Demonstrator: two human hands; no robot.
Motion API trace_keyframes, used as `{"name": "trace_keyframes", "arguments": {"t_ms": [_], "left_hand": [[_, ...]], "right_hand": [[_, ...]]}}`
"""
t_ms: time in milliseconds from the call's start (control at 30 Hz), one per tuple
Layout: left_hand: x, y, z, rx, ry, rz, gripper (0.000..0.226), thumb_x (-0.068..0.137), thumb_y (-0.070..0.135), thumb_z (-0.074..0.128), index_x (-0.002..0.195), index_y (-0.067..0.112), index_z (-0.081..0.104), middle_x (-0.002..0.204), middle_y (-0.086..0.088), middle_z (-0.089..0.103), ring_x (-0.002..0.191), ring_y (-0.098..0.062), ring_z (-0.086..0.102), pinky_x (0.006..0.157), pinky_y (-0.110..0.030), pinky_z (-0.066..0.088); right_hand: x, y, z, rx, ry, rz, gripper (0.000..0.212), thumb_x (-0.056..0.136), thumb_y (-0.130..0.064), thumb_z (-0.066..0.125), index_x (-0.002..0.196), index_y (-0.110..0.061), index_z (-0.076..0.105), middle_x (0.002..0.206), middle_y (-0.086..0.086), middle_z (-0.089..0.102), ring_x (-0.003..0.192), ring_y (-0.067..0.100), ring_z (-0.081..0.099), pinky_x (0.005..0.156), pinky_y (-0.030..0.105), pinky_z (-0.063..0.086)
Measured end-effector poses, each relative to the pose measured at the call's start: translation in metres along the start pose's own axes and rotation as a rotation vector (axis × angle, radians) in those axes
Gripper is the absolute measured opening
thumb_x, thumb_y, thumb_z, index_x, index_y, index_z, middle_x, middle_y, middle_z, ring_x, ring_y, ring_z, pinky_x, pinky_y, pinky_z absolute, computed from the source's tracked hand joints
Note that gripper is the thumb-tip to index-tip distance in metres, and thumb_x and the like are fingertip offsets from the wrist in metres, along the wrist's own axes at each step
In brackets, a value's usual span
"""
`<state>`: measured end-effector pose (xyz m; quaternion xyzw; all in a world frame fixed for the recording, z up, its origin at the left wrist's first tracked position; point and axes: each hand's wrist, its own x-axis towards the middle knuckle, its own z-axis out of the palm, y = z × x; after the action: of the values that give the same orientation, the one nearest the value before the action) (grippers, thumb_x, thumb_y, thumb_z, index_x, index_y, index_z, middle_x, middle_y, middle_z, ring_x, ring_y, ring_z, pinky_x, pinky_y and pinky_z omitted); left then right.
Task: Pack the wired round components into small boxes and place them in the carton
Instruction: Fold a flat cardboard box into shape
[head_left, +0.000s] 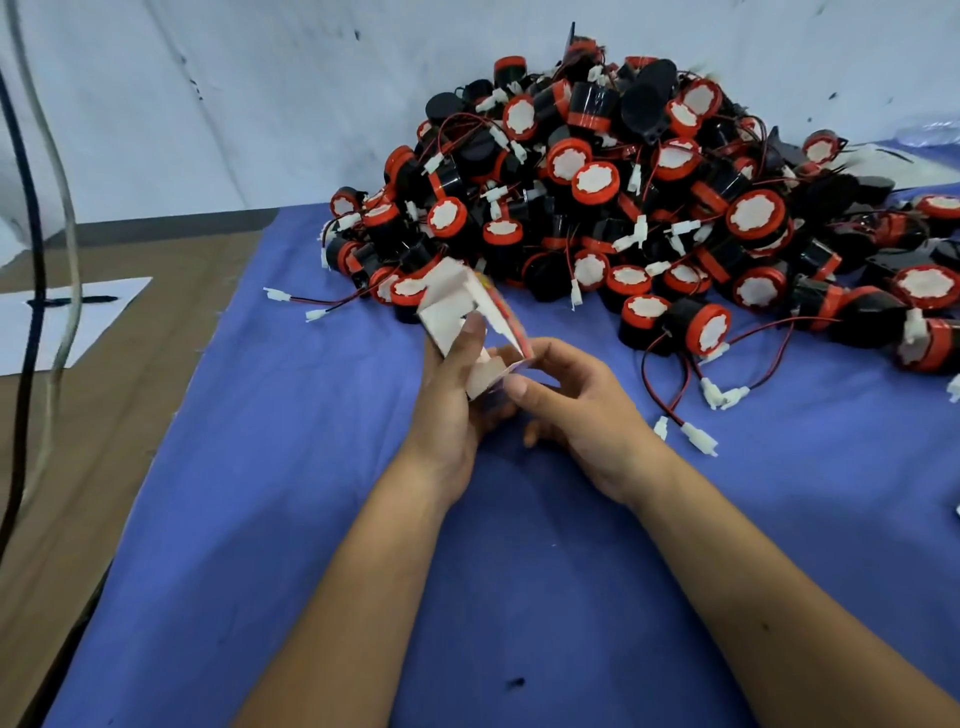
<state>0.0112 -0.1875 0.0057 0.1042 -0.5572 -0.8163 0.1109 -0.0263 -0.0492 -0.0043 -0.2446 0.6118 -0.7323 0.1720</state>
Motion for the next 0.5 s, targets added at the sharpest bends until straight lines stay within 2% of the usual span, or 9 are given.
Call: {"name": "trace_keyframes", "arguments": {"t_ms": [100,200,300,367,433,500], "left_hand": [[0.001,-0.002,0.003,-0.025,0.057,0.034,0.053,0.087,0.051,0.064,0.132,0.022,0.06,0.109,-0.018,0.067,0.091,-0.035,0.068,0.081,-0.052,0.054],[0.001,-0.004,0.004,0.025,0.107,0.071,0.037,0.084,0.044,0.068,0.118,0.029,0.064,0.1,-0.011,0.071,0.084,-0.029,0.069,0.073,-0.046,0.056],[0.002,-0.002,0.003,0.083,0.141,0.102,0.047,0.075,0.04,0.076,0.119,0.028,0.064,0.101,-0.006,0.077,0.087,-0.024,0.074,0.077,-0.043,0.062],[0.001,-0.002,0.003,0.1,0.165,0.119,0.058,0.065,0.04,0.083,0.118,0.027,0.064,0.102,-0.003,0.079,0.092,-0.024,0.077,0.078,-0.042,0.065],[0.001,-0.003,0.003,0.096,0.185,0.103,0.053,0.066,0.034,0.081,0.115,0.027,0.064,0.103,-0.006,0.078,0.097,-0.029,0.076,0.084,-0.05,0.064],[0.0,-0.002,0.002,0.066,0.181,0.083,0.042,0.072,0.027,0.071,0.113,0.027,0.064,0.111,-0.015,0.074,0.107,-0.038,0.071,0.093,-0.062,0.058]], "right_hand": [[-0.002,-0.001,0.002,-0.056,-0.011,-0.001,0.046,0.08,-0.04,0.077,0.114,-0.012,0.066,0.104,0.008,0.075,0.091,0.023,0.07,0.063,0.034,0.051],[-0.004,-0.003,0.005,-0.086,0.006,-0.017,0.044,0.079,-0.049,0.073,0.105,-0.014,0.067,0.094,0.002,0.074,0.087,0.019,0.068,0.063,0.033,0.048],[-0.005,-0.005,0.01,-0.119,0.039,-0.028,0.042,0.079,-0.054,0.073,0.094,-0.015,0.068,0.081,-0.004,0.068,0.074,0.01,0.059,0.061,0.027,0.046],[-0.005,-0.005,0.013,-0.128,0.033,-0.05,0.03,0.089,-0.046,0.073,0.087,-0.017,0.067,0.072,-0.015,0.064,0.065,-0.001,0.056,0.06,0.015,0.045],[-0.005,-0.004,0.015,-0.133,0.038,-0.057,0.023,0.095,-0.038,0.07,0.082,-0.019,0.066,0.067,-0.019,0.062,0.062,-0.004,0.056,0.059,0.01,0.044],[-0.005,-0.004,0.016,-0.133,0.048,-0.051,0.023,0.095,-0.037,0.071,0.083,-0.017,0.067,0.068,-0.017,0.063,0.063,-0.003,0.057,0.059,0.01,0.044]]}}
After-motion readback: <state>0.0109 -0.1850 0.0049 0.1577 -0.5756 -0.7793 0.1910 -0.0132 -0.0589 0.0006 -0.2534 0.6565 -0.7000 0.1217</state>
